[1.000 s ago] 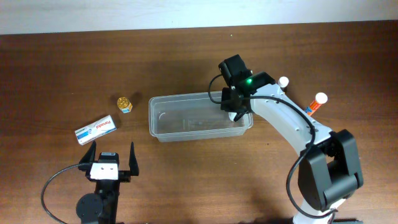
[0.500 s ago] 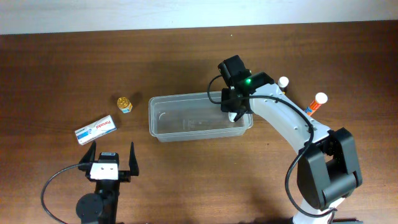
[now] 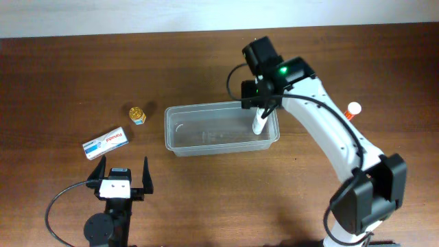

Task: Pack container
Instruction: 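Open the right gripper and raise it out of the container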

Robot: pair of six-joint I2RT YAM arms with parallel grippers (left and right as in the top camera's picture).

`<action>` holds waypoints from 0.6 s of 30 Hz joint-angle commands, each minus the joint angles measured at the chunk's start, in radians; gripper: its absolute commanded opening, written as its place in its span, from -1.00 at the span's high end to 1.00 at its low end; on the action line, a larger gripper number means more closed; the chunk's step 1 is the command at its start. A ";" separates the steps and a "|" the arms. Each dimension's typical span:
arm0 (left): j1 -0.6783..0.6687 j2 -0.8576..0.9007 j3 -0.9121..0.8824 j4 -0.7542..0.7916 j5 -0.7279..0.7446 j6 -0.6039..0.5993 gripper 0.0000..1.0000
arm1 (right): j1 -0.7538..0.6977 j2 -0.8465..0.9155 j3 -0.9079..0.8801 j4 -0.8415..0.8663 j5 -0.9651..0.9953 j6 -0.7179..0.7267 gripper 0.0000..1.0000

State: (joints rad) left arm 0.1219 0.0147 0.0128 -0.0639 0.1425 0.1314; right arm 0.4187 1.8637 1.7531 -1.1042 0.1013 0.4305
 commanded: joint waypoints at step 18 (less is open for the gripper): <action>-0.001 -0.009 -0.004 -0.004 0.000 0.013 -0.99 | -0.385 -0.034 0.136 -0.058 -0.099 -0.103 -0.52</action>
State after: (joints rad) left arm 0.1219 0.0147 0.0132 -0.0639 0.1425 0.1318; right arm 0.0753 1.8416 1.8713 -1.1660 0.0517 0.3622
